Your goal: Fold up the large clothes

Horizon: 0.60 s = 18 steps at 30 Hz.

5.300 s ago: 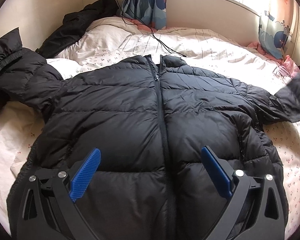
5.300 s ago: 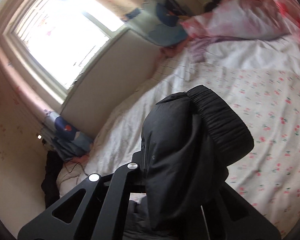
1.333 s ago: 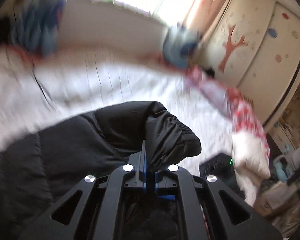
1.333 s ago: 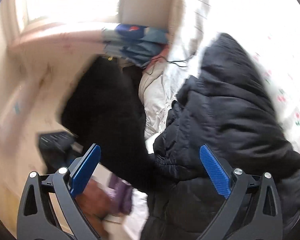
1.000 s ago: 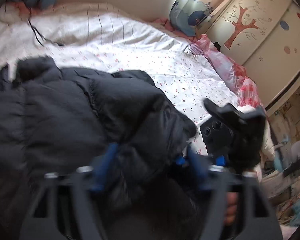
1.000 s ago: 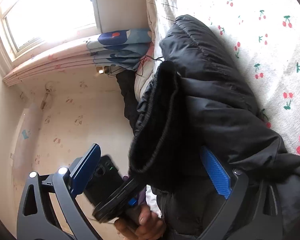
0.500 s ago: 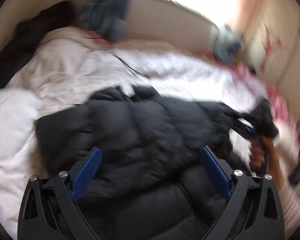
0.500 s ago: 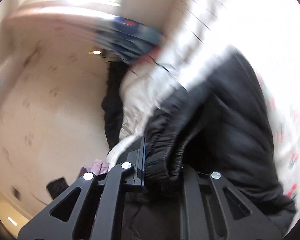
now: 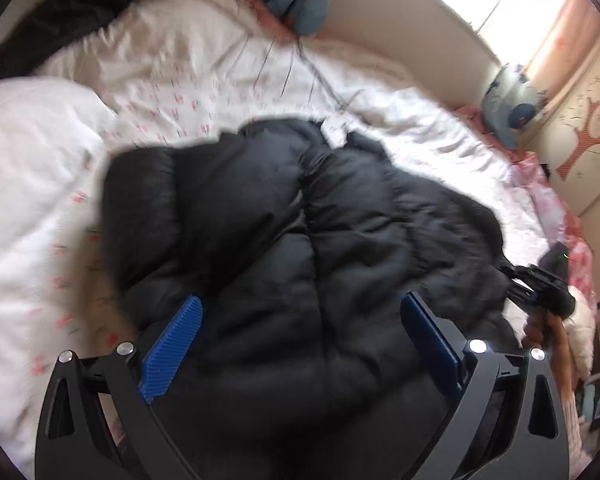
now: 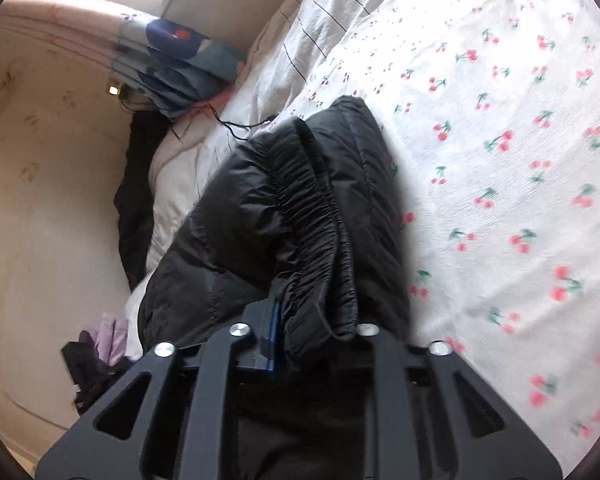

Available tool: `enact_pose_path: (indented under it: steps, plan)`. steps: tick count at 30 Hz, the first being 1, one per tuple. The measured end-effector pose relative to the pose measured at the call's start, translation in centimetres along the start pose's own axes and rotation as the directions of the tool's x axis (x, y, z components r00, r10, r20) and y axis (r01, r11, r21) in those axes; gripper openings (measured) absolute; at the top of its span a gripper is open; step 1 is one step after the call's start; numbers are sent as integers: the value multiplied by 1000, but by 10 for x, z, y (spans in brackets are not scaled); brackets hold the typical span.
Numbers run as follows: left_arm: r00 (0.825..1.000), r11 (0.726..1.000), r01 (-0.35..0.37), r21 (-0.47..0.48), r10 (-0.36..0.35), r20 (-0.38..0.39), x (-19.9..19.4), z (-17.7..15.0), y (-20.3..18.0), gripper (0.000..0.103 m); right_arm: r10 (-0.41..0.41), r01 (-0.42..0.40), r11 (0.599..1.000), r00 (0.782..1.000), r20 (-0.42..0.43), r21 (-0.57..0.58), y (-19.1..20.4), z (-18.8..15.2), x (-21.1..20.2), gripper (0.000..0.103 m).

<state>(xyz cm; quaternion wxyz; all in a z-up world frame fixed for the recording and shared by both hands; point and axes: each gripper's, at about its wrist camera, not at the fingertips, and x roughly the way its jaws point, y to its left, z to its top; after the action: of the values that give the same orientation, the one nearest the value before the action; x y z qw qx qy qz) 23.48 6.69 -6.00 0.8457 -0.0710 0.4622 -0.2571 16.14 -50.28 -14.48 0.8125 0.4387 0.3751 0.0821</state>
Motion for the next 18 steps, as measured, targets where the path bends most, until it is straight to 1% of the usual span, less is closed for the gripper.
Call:
enact_pose_path:
  steps: [1,2,3,4,5,6,7,8,9,11,12,14,15,16,18]
  plan:
    - [1000,1000,-10,17,9,21,-26,-6,1,95,-2,2,1000,1000,-1,-28,9,0,-18,40]
    - [999,999,-21,29,20,31,-48,-14,3,95,-2,2,999,1000,2,-35,13,0,-30,61]
    - [999,999,-34,37,33,35,-70,-23,7,96,-7,8,998,1000,3,-60,20,-5,-52,76]
    - [998,998,-50,39,49,31,-94,-40,14,96,-8,7,994,1000,-14,-110,27,-16,-74,80]
    - [998,998,-52,31,52,20,-108,-54,22,96,-8,4,990,999,-31,-144,29,-26,-86,85]
    - [999,999,-46,13,46,3,-120,-70,29,96,-14,2,984,997,-70,-180,29,-45,-104,86]
    - [999,999,-34,-22,33,-31,-130,-95,40,96,-27,6,981,994,-108,-194,26,-61,-115,86]
    - [998,998,-33,-45,30,-59,-134,-112,47,96,-43,13,980,988,-148,-200,20,-80,-127,86]
    - [996,997,-33,-67,27,-89,-136,-130,54,96,-58,21,981,980,-188,-193,11,-102,-140,86]
    - [990,991,-27,-129,9,-138,-137,-173,67,96,-60,21,988,965,-257,-154,-4,-134,-154,86]
    - [989,989,-25,-145,3,-149,-138,-183,68,96,-54,15,992,952,-300,-129,-13,-153,-160,86]
    - [986,984,-12,-175,-17,-164,-142,-211,68,96,-38,1,995,934,-356,-102,-22,-183,-170,86]
    - [986,981,10,-192,-42,-164,-144,-220,68,96,-13,-20,996,926,-378,-83,-24,-196,-173,86]
    - [983,975,52,-216,-88,-160,-146,-229,68,96,9,-39,997,919,-394,-67,-24,-205,-175,86]
    - [974,959,115,-257,-160,-161,-148,-245,64,96,30,-55,997,913,-407,-51,-22,-220,-178,86]
